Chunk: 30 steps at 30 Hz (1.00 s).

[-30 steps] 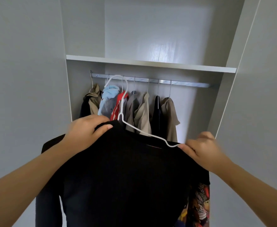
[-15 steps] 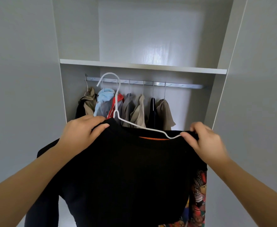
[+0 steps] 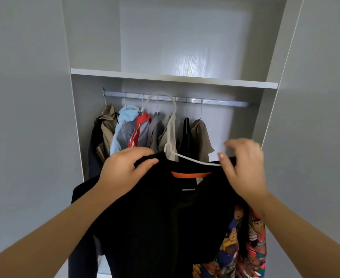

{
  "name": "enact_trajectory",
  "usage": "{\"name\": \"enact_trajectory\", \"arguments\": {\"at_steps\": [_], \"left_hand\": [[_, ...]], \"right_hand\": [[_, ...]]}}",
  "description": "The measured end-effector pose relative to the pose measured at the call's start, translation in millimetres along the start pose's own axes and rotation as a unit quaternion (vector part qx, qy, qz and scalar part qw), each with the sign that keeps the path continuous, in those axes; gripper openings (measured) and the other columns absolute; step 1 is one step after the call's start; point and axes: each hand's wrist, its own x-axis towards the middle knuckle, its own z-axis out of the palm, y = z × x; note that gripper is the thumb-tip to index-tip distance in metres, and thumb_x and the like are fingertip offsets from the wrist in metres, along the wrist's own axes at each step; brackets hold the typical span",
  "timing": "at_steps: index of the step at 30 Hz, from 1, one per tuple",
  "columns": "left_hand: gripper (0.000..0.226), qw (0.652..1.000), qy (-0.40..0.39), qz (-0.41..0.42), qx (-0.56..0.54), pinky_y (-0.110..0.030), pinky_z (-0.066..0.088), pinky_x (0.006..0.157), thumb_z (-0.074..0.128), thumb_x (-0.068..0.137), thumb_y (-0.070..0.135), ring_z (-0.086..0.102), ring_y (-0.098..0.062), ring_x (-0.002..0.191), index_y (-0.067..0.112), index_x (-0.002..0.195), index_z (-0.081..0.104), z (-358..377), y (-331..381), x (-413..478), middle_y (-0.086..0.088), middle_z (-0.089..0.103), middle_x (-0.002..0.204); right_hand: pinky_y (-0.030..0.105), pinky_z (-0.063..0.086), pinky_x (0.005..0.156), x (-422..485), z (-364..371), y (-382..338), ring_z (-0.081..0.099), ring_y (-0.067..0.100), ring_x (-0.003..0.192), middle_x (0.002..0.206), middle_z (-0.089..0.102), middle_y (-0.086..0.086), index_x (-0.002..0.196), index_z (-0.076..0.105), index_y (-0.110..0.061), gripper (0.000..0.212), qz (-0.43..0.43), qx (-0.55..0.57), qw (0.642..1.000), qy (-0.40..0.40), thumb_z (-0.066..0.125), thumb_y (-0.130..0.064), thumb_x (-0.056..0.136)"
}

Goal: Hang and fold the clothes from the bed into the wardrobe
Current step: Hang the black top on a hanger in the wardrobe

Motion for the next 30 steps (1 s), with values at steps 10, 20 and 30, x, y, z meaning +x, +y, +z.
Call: {"name": "enact_trajectory", "arguments": {"at_steps": [10,20,30], "left_hand": [[0.024,0.999,-0.005,-0.037,-0.012,-0.015,0.045,0.066,0.06,0.08,0.033,0.059,-0.002,0.08,0.016,0.089,0.073,22,9,12,0.007,0.07,0.083],[0.037,0.998,-0.022,-0.005,-0.062,-0.025,0.045,0.069,0.05,0.081,0.041,0.057,-0.005,0.083,0.013,0.09,0.073,47,23,10,0.003,0.07,0.081],[0.028,0.993,-0.111,0.034,-0.034,-0.031,0.048,0.075,0.056,0.087,0.036,0.063,-0.012,0.087,0.02,0.105,0.069,68,53,20,0.002,0.069,0.092]], "right_hand": [[0.026,0.033,0.048,-10,-1,2,0.05,0.024,0.057,0.05,0.037,-0.006,0.073,0.041,-0.021,0.054,0.135,-0.127,0.968,-0.168,0.003,-0.057,0.085],[0.025,0.025,0.046,-4,-4,-22,0.038,0.011,0.047,0.048,0.039,-0.005,0.053,0.03,-0.02,0.062,0.174,0.017,0.965,-0.195,0.0,-0.071,0.07],[0.033,0.033,0.058,3,9,-35,0.048,0.026,0.062,0.056,0.039,-0.007,0.076,0.032,-0.022,0.03,0.155,0.054,0.971,-0.173,0.022,-0.041,0.097]]}}
